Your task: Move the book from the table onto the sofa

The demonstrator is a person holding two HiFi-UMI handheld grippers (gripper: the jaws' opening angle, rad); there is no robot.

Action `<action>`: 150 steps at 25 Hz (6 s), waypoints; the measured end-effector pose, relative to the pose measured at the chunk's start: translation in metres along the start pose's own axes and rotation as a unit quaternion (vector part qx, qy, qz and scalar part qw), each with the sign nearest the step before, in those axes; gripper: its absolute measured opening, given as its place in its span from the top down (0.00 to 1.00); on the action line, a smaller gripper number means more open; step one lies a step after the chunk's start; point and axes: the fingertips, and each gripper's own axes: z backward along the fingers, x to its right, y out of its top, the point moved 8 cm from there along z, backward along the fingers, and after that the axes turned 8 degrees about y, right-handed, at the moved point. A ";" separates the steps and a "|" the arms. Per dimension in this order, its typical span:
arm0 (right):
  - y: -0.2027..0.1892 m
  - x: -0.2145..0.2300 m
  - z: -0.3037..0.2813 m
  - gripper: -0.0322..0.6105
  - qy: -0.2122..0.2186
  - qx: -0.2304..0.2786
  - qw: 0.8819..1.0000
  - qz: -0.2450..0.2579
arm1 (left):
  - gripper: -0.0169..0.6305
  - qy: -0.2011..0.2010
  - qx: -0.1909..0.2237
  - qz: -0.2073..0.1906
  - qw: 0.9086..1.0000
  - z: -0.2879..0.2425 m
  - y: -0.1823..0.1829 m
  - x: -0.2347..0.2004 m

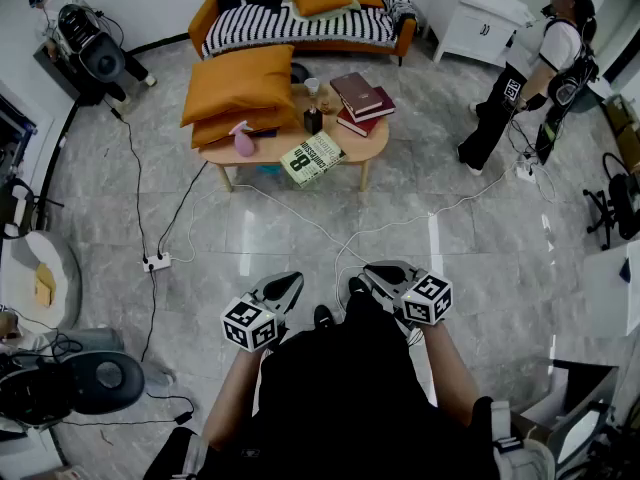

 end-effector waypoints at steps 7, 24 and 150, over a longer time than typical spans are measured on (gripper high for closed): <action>0.005 0.002 -0.005 0.94 0.004 -0.001 1.000 0.005 | 0.96 0.006 -0.002 0.004 1.000 0.001 0.000 -0.002; 0.003 0.006 -0.010 0.94 -0.002 -0.008 1.000 -0.011 | 0.96 0.011 -0.006 0.012 1.000 0.001 -0.004 -0.003; -0.055 0.482 -0.270 0.94 -0.040 0.060 0.845 -0.530 | 0.95 0.017 -0.261 0.350 0.899 -0.361 -0.060 -0.388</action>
